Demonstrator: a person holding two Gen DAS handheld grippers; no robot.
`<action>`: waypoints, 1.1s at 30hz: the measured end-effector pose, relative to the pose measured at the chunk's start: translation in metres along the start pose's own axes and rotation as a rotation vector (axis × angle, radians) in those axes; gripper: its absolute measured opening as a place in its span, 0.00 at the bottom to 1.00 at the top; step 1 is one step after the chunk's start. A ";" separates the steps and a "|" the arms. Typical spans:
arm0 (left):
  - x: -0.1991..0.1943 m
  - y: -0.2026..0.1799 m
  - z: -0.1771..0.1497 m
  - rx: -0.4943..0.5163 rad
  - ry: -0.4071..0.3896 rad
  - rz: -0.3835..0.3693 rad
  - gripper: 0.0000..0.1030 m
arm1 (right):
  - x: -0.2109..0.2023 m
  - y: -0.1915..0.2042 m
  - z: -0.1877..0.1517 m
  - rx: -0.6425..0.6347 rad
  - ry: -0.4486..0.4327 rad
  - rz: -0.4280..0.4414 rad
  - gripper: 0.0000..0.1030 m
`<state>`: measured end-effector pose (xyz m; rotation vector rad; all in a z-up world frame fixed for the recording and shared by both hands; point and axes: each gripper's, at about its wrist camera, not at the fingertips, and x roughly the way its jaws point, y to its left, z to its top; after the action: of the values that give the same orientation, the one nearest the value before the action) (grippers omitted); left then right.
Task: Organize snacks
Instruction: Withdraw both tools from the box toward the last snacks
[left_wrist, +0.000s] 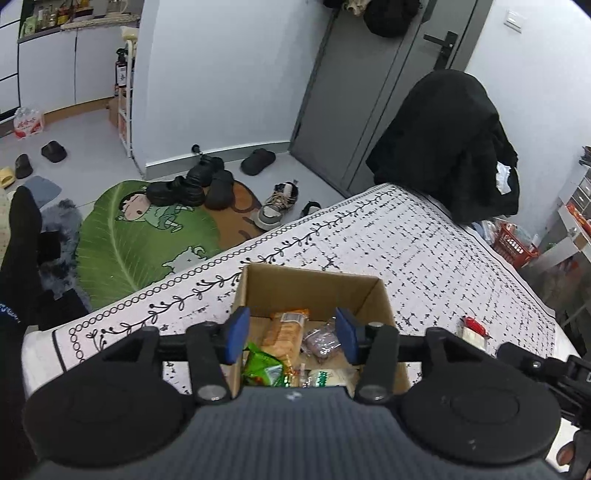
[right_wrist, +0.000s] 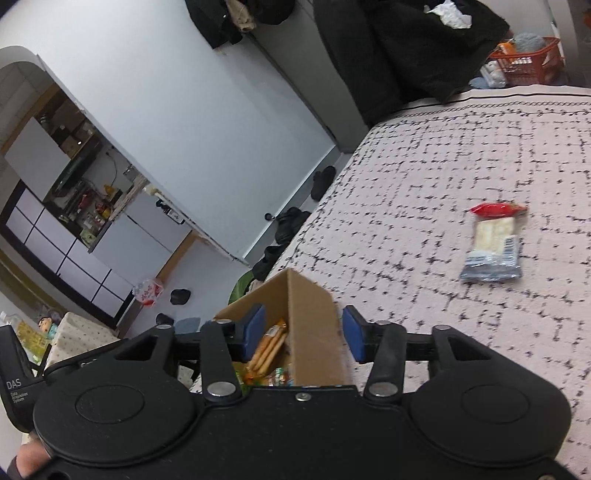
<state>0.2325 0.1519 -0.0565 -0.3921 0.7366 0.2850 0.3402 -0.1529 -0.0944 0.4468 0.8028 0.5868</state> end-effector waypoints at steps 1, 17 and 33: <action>-0.001 -0.002 0.000 0.003 0.000 0.006 0.57 | -0.002 -0.004 0.001 0.000 -0.003 -0.007 0.54; 0.002 -0.079 -0.022 0.059 0.013 -0.050 0.94 | -0.035 -0.080 0.020 0.033 -0.050 -0.108 0.91; 0.019 -0.147 -0.034 0.091 0.014 -0.104 1.00 | -0.042 -0.137 0.035 0.061 -0.061 -0.146 0.99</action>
<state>0.2821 0.0079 -0.0563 -0.3447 0.7378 0.1507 0.3869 -0.2888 -0.1295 0.4557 0.7892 0.4123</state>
